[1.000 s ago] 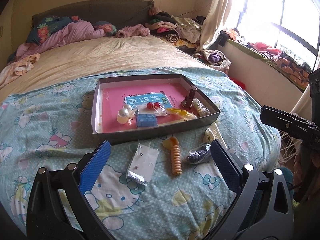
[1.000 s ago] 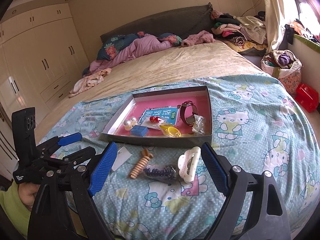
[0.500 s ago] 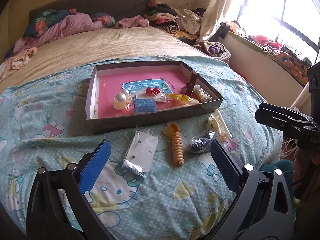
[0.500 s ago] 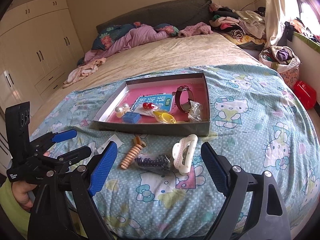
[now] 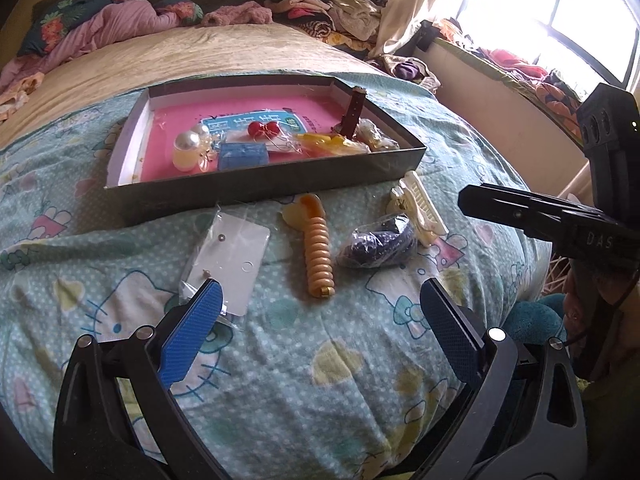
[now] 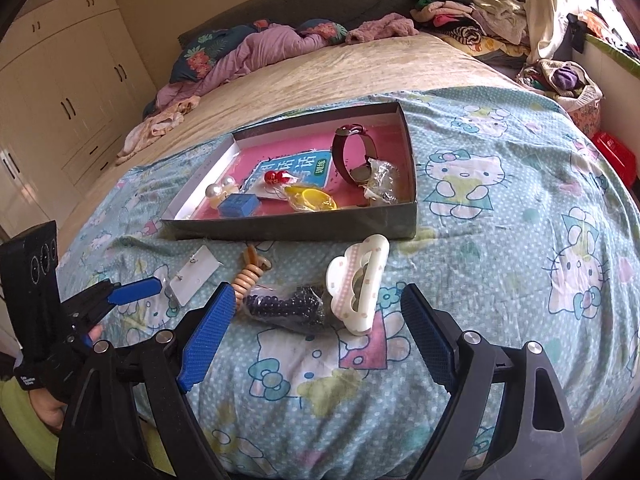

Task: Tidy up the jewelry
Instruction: 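Withdraw both tools from the box toward the remaining loose items, then grasp the orange spiral bracelet with the left tool while the right tool grasps the white hair clip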

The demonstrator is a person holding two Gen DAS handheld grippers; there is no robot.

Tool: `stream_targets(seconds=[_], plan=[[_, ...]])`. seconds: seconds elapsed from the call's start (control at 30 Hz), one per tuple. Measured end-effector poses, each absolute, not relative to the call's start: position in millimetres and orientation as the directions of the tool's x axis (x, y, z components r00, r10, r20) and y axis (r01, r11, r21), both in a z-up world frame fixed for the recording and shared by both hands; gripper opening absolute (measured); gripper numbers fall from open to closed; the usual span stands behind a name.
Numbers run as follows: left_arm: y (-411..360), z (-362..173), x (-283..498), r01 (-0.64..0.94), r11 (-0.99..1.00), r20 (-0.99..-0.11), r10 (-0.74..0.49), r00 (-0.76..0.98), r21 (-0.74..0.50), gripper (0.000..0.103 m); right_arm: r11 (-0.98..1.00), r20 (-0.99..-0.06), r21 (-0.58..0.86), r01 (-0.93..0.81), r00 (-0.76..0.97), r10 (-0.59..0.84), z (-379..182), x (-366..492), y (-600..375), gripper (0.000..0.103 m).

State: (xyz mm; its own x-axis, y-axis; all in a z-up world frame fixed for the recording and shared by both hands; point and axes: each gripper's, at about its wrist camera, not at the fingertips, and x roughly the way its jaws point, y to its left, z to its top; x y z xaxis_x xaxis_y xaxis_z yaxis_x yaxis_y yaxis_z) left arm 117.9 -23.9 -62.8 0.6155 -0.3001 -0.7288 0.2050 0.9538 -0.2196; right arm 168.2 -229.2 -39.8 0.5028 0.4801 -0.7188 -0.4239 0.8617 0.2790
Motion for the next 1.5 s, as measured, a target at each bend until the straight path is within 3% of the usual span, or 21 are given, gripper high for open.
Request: stream_targets(seconds=[0.13, 0.17, 0.27, 0.5, 0.63, 0.93, 1.17, 1.27, 1.5], plan=[[-30, -72, 121, 0.227, 0.947, -0.741, -0.320, 0.591, -0.228, 0.057, 0.856, -0.726, 0.329, -0.400, 0.472, 0.500, -52, 180, -230, 0.070], [-31, -74, 122, 0.230, 0.946, -0.744, -0.323, 0.584, -0.230, 0.046, 0.855, -0.727, 0.336, -0.396, 0.468, 0.503, -54, 182, -231, 0.069], [-32, -80, 127, 0.229, 0.946, -0.754, -0.322, 0.572, -0.231, 0.023, 0.853, -0.726, 0.345, -0.392, 0.464, 0.507, -56, 184, -230, 0.068], [-33, -89, 143, 0.202, 0.955, -0.770, -0.294, 0.566, -0.216, 0.022, 0.860, -0.735, 0.337, -0.384, 0.464, 0.495, -60, 191, -229, 0.067], [-34, -93, 151, 0.201, 0.960, -0.774, -0.278, 0.569, -0.197, 0.022, 0.871, -0.759, 0.315, -0.377, 0.451, 0.469, -65, 205, -224, 0.056], [-33, -96, 163, 0.187, 0.963, -0.772, -0.269, 0.575, -0.196, 0.022, 0.884, -0.808, 0.308, -0.350, 0.394, 0.438, -92, 234, -216, 0.050], [-36, -98, 170, 0.191, 0.966, -0.768, -0.255, 0.588, -0.174, 0.022, 0.858, -0.764, 0.359, -0.368, 0.413, 0.496, -90, 231, -227, 0.046], [-37, -98, 169, 0.198, 0.967, -0.762, -0.247, 0.599, -0.158, 0.011, 0.842, -0.728, 0.395, -0.367, 0.434, 0.531, -80, 225, -239, 0.045], [-35, -80, 157, 0.216, 0.958, -0.727, -0.284, 0.625, -0.188, 0.011, 0.823, -0.679, 0.419, -0.385, 0.469, 0.565, -60, 206, -251, 0.042]])
